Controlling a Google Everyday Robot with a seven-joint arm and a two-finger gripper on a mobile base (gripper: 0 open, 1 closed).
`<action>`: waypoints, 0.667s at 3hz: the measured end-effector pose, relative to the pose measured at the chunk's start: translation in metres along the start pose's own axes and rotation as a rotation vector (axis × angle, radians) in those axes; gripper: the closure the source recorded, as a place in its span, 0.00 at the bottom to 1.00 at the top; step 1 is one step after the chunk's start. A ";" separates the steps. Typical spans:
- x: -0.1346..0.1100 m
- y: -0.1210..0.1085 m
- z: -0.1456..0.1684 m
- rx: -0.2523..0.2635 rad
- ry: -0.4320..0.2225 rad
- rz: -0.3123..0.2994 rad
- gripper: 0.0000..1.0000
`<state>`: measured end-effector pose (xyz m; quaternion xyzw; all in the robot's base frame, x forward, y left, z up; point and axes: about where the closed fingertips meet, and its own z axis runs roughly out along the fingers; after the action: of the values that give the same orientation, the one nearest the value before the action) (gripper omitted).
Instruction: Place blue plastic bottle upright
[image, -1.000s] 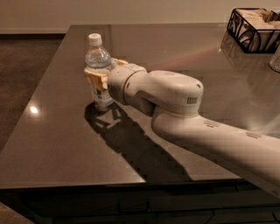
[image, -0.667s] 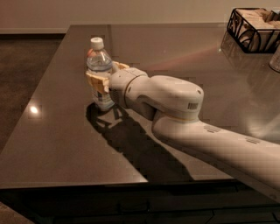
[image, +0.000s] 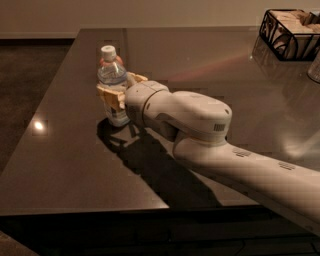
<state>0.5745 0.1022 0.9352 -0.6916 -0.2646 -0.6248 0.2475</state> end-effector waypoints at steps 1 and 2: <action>0.001 -0.001 0.000 0.002 0.001 -0.002 0.13; 0.002 -0.003 0.001 0.003 0.001 -0.003 0.00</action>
Offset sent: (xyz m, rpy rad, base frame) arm -0.0005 0.0012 0.0007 -0.0007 -0.0013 0.0018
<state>0.5735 0.1048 0.9367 -0.6905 -0.2666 -0.6251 0.2478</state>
